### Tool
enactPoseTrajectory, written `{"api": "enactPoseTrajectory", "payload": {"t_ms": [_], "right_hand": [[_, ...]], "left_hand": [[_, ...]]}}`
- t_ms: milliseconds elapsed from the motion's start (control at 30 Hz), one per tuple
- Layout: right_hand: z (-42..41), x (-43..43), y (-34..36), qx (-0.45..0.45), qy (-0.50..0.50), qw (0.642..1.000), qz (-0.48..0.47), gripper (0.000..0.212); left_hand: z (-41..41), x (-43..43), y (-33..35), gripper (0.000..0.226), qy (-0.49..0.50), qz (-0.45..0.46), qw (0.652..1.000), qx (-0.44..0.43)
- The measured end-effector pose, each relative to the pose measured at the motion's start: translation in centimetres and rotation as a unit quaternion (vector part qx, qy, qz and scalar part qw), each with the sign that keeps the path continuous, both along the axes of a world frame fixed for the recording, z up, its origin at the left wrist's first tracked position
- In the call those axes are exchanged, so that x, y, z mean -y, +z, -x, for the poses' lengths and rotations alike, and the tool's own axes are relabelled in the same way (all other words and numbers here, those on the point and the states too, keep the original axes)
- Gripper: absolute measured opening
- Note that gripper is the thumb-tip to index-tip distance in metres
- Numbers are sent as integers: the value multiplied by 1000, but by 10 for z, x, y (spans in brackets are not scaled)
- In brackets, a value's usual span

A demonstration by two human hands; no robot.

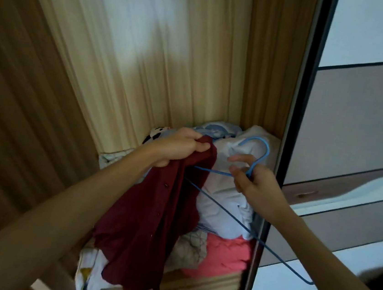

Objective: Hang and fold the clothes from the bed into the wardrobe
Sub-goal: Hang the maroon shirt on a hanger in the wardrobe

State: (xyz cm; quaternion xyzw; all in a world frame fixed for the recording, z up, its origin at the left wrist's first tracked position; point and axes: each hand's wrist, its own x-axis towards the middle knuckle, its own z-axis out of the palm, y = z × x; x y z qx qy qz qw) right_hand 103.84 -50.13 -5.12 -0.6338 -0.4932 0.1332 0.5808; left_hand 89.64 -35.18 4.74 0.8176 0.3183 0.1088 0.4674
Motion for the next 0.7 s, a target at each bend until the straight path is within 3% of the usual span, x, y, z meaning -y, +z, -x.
{"api": "enactPoseTrajectory", "payload": {"t_ms": [67, 133, 233, 300, 433, 567, 700], "right_hand": [[2, -2, -3, -6, -6, 1000, -21, 44], [7, -2, -1, -47, 8, 997, -67, 58], [5, 0, 6, -76, 11, 987, -143, 45], [1, 3, 12, -88, 18, 982, -164, 43], [-7, 6, 16, -97, 20, 979, -180, 40], [-2, 0, 17, -106, 3, 973, -206, 37], [10, -8, 17, -111, -31, 965, -237, 30]], "left_hand": [[-13, 30, 4, 21, -59, -36, 998, -6], [-19, 58, 13, 20, -103, -58, 993, 1], [-18, 70, 25, 26, -139, -117, 983, 8], [-12, 61, 27, 32, -144, -212, 967, 2], [2, 36, 21, 26, -172, -413, 893, -52], [-5, 41, 14, 23, -198, -475, 854, -83], [-18, 54, 10, 24, -205, -472, 855, -64]]}}
